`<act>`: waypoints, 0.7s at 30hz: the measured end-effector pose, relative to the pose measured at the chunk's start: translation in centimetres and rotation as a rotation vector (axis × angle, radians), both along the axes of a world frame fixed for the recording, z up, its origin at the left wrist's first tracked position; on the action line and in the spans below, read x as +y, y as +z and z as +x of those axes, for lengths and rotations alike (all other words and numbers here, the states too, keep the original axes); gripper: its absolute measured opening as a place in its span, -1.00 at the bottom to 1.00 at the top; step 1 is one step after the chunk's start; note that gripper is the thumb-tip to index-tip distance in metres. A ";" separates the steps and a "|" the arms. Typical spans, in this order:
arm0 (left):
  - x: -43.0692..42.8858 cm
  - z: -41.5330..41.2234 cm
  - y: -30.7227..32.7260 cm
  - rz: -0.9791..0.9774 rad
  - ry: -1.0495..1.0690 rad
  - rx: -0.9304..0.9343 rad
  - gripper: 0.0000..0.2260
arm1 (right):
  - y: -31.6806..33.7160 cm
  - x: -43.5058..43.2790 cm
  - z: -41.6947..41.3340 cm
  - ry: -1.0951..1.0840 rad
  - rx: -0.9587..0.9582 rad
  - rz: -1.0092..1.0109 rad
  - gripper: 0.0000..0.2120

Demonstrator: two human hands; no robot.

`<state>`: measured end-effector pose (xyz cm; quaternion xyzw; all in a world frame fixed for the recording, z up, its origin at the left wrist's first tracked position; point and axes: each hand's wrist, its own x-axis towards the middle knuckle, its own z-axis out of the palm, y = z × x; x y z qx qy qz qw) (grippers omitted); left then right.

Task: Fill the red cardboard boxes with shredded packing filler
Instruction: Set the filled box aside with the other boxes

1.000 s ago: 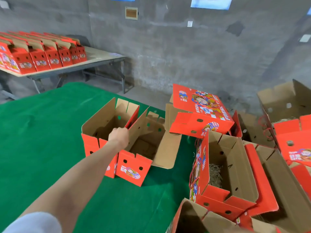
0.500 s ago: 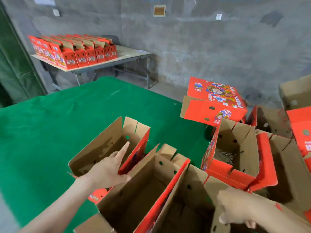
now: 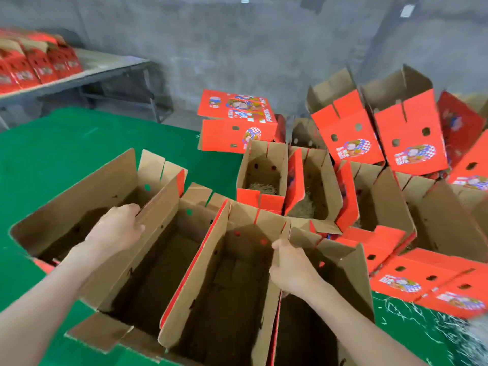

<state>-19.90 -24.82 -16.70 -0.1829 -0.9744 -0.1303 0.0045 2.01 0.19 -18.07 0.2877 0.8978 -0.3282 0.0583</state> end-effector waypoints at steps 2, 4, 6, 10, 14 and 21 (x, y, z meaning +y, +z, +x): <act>1.5 2.2 0.5 0.037 -0.019 0.038 -0.87 | 0.9 1.8 2.4 -0.019 0.017 0.026 -0.49; 3.1 4.3 0.5 0.030 -0.048 0.041 -0.89 | 1.8 4.0 4.7 -0.030 0.029 0.022 -0.50; 4.7 6.3 0.0 0.015 -0.067 0.006 -0.88 | 2.3 6.1 7.0 -0.038 0.051 -0.008 -0.50; 6.7 8.9 -1.9 -0.048 -0.065 -0.053 -0.85 | 1.4 8.0 10.5 -0.025 0.078 -0.011 -0.48; 7.1 9.6 -2.5 -0.034 -0.025 -0.067 -0.78 | -0.5 7.8 11.1 -0.016 0.123 -0.043 -0.47; 5.2 5.9 0.0 -0.027 0.016 -0.084 -0.70 | -0.9 5.4 7.2 -0.031 0.208 -0.100 -0.48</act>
